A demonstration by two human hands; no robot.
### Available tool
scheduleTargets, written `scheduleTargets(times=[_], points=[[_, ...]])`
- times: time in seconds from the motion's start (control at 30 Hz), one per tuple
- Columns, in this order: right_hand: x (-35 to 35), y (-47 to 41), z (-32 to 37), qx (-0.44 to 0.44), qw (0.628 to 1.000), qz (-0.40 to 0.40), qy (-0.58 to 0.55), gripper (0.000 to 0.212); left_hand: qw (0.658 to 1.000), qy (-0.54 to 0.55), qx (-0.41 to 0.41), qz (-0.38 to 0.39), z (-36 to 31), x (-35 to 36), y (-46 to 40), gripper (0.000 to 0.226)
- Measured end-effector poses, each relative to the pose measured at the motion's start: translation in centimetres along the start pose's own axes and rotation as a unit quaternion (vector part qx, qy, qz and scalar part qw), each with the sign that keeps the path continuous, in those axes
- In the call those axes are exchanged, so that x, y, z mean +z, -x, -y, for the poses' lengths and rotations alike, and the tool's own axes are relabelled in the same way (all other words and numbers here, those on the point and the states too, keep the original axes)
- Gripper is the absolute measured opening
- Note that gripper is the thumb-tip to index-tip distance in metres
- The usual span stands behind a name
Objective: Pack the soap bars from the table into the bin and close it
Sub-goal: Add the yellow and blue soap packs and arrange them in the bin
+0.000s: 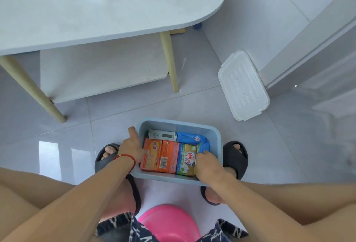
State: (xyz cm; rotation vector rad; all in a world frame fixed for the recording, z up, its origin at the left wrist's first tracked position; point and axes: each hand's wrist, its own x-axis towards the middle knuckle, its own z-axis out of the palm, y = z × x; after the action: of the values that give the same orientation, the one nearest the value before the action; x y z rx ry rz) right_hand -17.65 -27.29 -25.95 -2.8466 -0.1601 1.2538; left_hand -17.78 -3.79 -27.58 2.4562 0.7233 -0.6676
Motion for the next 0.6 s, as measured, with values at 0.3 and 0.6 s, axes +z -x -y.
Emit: scheduleTargets(times=[0.3, 0.6], points=[[1.3, 0.7, 1.7, 0.053, 0.993, 0.050, -0.095, 0.060, 1.000, 0.021, -0.019, -0.005, -0.3, -0.1, 0.4, 0.040], [1.6, 1.0, 1.9, 0.034, 0.985, 0.095, -0.144, 0.056, 0.999, 0.049, -0.003, 0.020, -0.5, -0.3, 0.2, 0.044]])
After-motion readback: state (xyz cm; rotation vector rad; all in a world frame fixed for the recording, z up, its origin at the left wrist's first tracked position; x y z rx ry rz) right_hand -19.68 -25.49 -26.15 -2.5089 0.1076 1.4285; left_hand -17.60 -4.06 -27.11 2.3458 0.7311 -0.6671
